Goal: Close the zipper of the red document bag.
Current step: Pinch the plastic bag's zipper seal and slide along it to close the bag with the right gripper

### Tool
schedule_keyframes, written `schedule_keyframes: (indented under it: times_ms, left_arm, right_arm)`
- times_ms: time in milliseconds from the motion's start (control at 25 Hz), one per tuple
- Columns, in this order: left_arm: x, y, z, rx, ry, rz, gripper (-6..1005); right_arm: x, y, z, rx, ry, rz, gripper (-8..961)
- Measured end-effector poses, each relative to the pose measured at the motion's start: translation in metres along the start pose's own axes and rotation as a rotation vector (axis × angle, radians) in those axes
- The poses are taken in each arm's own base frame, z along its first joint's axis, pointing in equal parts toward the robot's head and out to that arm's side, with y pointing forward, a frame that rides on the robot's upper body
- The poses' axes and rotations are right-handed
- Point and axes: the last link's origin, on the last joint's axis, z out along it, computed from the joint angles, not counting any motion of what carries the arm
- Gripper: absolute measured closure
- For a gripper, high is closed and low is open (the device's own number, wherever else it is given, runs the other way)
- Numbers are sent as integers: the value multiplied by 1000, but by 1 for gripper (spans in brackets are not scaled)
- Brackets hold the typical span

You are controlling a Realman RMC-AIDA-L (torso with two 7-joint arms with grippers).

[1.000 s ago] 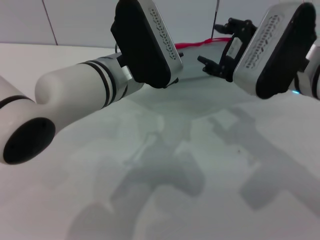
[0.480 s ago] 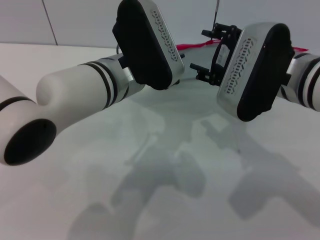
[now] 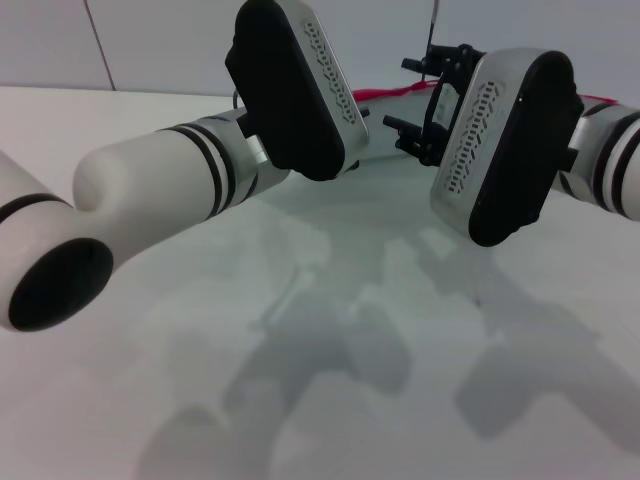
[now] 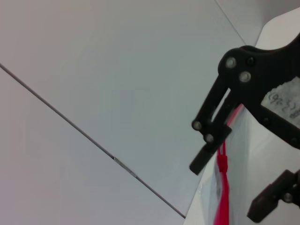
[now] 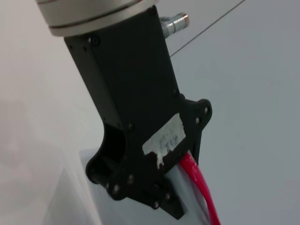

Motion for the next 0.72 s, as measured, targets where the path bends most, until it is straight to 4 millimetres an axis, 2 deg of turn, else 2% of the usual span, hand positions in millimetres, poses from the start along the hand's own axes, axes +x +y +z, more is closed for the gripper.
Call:
schedule_keyframes:
  times_ms: [200, 400, 600, 720]
  left_arm:
    - [1, 0, 0, -1, 1, 2, 940]
    - [1, 1, 0, -4, 2, 3, 940]
    - [2, 2, 0, -5, 4, 3, 940]
    - [2, 2, 1, -7, 5, 6, 940]
  right_arm:
    - [2, -1, 0, 4, 12, -16, 358]
    - [4, -1, 1, 3, 17, -19, 573]
    - [3, -2, 2, 4, 17, -23, 682]
    - [3, -3, 3, 7, 21, -37, 683]
